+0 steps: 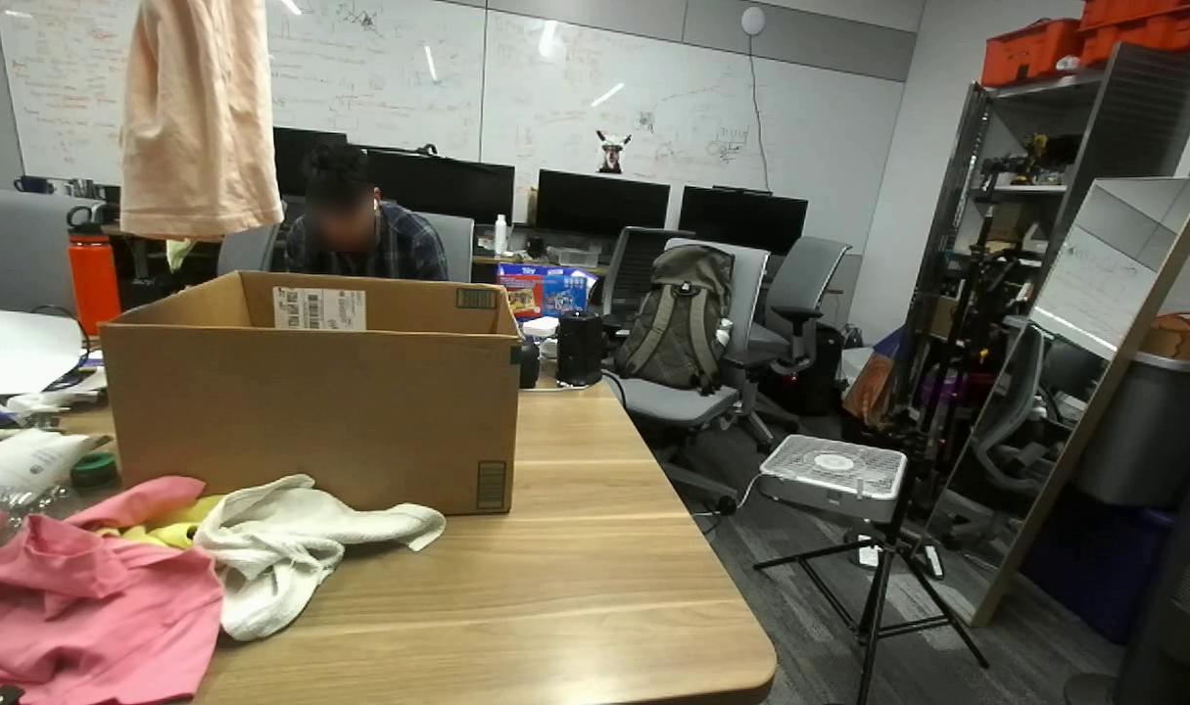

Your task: Pick the clothes on the table and put them in the box

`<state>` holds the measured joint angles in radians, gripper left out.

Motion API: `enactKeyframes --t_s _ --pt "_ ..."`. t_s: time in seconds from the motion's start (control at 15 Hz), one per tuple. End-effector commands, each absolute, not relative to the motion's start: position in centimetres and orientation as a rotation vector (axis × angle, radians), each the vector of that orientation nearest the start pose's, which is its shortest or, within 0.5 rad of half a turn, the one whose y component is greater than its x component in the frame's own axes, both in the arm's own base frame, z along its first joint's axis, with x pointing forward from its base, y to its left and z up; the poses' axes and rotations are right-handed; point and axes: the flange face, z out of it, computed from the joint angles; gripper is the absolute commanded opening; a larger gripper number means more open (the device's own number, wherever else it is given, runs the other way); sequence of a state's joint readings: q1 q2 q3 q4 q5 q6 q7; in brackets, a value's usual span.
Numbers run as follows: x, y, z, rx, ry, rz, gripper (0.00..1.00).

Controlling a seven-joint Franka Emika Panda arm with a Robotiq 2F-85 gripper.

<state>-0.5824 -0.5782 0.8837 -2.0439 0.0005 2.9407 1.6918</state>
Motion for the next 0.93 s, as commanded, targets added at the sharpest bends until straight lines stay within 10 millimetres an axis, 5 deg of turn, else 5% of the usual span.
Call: enactKeyframes --t_s 0.0,0.07,0.2,0.67,0.87 --pt "43.2 27.6 74.2 -1.614 1.121 -1.258 0.02" --pt "43.5 27.4 74.3 -1.602 1.129 -1.262 0.32" --pt "43.8 27.2 74.6 -1.592 1.132 -1.260 0.40" --pt "43.1 27.2 75.3 -1.592 1.030 -1.280 0.93" --pt "42.7 27.2 73.8 -1.718 0.969 -1.295 1.00"
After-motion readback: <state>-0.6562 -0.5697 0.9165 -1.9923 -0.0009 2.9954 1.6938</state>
